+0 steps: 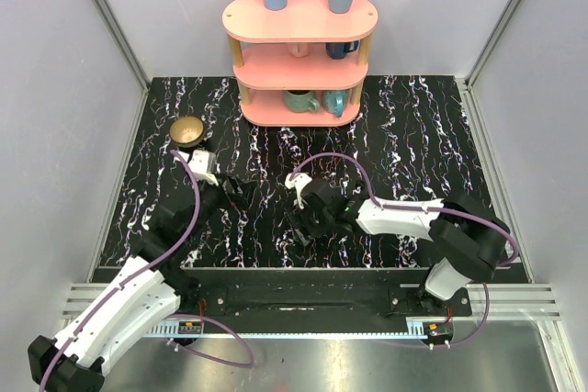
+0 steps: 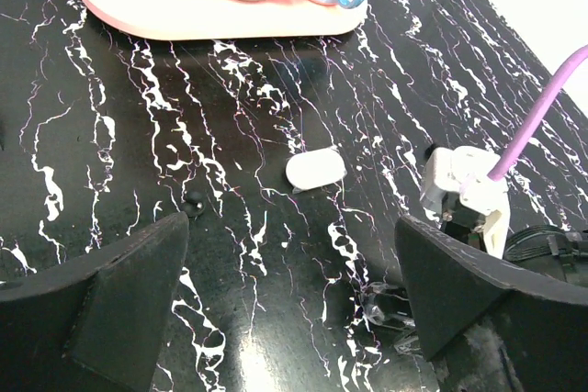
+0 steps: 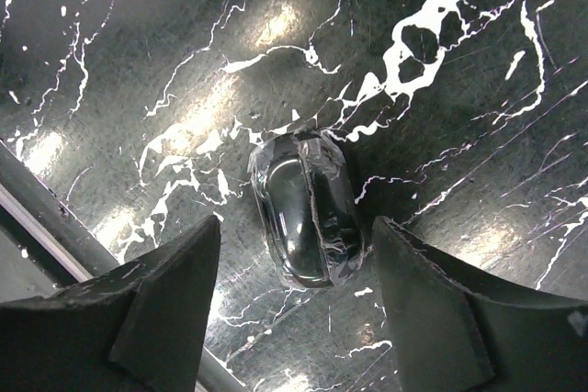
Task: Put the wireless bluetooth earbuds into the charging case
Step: Pick up the charging case from the center of the board.
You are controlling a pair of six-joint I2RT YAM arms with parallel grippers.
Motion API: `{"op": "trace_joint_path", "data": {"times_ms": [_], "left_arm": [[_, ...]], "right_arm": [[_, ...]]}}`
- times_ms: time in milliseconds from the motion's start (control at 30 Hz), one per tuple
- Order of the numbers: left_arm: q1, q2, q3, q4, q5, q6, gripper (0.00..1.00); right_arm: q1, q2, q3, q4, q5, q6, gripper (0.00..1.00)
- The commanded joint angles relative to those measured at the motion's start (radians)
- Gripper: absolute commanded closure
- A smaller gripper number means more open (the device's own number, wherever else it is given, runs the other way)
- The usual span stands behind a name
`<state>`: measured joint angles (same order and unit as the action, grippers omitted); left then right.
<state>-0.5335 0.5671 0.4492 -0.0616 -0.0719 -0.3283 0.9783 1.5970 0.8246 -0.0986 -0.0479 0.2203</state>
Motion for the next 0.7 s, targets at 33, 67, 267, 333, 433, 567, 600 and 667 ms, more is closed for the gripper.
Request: {"op": "trace_joint_path", "data": {"times_ms": [33,67,267,333,433,567,600,667], "left_arm": [[0.004,-0.038,0.002,0.036,-0.022,0.0,0.01],[0.006,-0.042,0.0,0.037,-0.025,-0.003,0.01],[0.004,-0.065,-0.004,0.036,-0.029,-0.012,0.01],[0.006,-0.076,-0.007,0.039,-0.034,-0.018,0.01],[0.006,-0.098,-0.021,0.055,-0.04,-0.032,0.01],[0.006,-0.115,-0.037,0.057,-0.045,-0.044,0.01],[0.006,-0.119,-0.038,0.057,-0.045,-0.044,0.01],[0.006,-0.121,-0.04,0.08,-0.037,-0.04,0.01]], "right_arm": [[0.014,0.02,0.025,0.016,-0.021,-0.022,0.28],[0.016,0.024,0.025,0.014,-0.023,-0.022,0.29],[0.019,0.038,0.027,-0.004,-0.027,-0.032,0.36],[0.02,0.038,0.022,-0.009,-0.02,-0.032,0.36],[0.022,0.035,0.011,-0.013,0.003,-0.029,0.39],[0.023,0.035,0.002,-0.019,0.019,-0.03,0.48],[0.023,0.035,0.001,-0.02,0.022,-0.032,0.5],[0.023,0.032,-0.001,-0.018,0.023,-0.029,0.55]]}}
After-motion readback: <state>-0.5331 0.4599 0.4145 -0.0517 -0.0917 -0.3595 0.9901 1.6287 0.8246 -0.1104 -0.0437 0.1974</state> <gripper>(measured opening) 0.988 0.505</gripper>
